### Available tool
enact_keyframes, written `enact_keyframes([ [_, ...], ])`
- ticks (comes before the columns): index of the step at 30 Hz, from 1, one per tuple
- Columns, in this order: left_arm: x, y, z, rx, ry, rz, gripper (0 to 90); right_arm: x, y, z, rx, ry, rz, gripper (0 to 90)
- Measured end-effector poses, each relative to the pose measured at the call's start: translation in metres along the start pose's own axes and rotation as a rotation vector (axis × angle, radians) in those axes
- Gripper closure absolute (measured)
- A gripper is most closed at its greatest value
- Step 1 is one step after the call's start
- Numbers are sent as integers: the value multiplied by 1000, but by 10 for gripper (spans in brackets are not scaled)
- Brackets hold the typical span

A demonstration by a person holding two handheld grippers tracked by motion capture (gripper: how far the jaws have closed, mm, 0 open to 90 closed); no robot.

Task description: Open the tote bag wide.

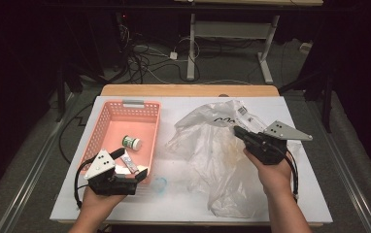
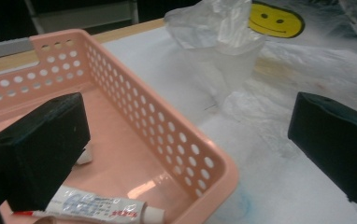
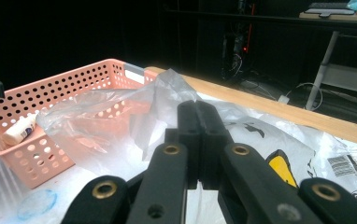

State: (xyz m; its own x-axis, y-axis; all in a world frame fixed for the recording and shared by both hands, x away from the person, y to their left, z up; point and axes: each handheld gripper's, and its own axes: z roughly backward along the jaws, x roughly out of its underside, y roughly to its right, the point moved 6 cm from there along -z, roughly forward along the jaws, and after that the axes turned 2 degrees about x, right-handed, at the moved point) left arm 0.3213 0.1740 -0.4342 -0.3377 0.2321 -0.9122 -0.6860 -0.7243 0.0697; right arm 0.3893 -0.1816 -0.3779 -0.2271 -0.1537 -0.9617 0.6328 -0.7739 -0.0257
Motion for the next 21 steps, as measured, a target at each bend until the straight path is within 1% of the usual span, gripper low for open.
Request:
enact_keyframes([
  [3,1,-8,2,-16,-10,14,0,0,1,0,1,0,-3,900],
  [10,3,-28,12,-67,-22,38,0,1,4,2,3,1,-7,900],
  [17,7,-49,24,-97,-17,82,0,3,4,1,1,-4,-9,900],
  [21,9,-58,29,-112,-19,97,0,4,4,1,2,-8,-10,900],
])
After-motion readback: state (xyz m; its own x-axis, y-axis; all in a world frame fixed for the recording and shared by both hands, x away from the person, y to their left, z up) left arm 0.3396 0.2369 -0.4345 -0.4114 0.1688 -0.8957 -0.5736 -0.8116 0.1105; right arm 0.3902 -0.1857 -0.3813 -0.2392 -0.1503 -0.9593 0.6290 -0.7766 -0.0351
